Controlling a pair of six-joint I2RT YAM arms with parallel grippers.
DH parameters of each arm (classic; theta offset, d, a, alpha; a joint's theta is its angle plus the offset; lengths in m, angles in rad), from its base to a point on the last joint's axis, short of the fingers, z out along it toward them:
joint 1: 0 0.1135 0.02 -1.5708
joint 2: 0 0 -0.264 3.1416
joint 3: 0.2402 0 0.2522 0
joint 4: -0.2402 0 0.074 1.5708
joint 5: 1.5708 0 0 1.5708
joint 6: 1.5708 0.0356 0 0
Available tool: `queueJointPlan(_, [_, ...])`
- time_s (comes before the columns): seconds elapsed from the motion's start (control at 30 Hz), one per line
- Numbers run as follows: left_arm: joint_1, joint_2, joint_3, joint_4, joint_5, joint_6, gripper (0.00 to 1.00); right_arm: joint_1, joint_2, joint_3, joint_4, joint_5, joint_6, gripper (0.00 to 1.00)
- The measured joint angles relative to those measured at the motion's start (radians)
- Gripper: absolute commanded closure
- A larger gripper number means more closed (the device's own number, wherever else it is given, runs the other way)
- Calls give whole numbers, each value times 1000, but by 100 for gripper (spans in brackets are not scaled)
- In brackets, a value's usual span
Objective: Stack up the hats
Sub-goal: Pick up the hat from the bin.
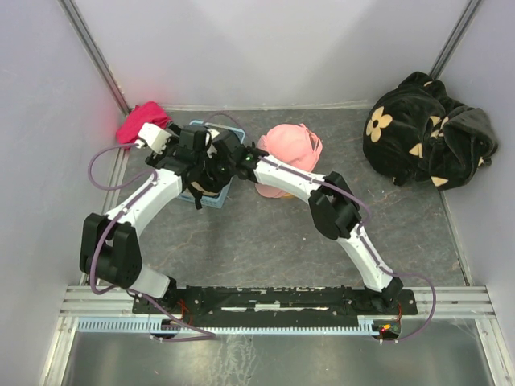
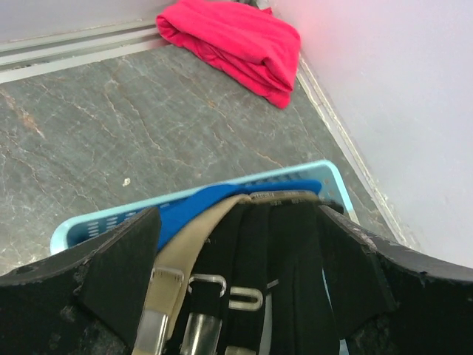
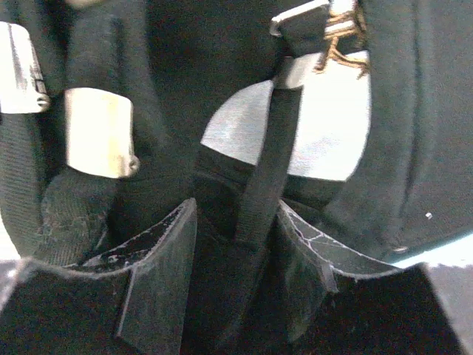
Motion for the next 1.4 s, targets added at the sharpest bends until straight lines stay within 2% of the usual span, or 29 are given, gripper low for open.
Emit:
queueJointPlan(0.17, [16, -2, 0, -34, 2, -23, 8, 58, -64, -118, 62, 28, 24, 47])
queueJointPlan(0.4, [16, -26, 0, -66, 0, -36, 8, 108, -105, -195, 119, 57, 44, 45])
queueJointPlan(0.7, [16, -44, 0, -61, 3, -34, 8, 55, -251, -324, 207, 91, 21, 40])
queueJointPlan(1.03, [16, -44, 0, -36, 7, -6, 8, -71, -248, -259, 278, -4, 73, 34])
queueJointPlan(1.4, [33, -44, 0, 29, 32, 23, 8, -92, -32, -25, 317, -189, 146, 31])
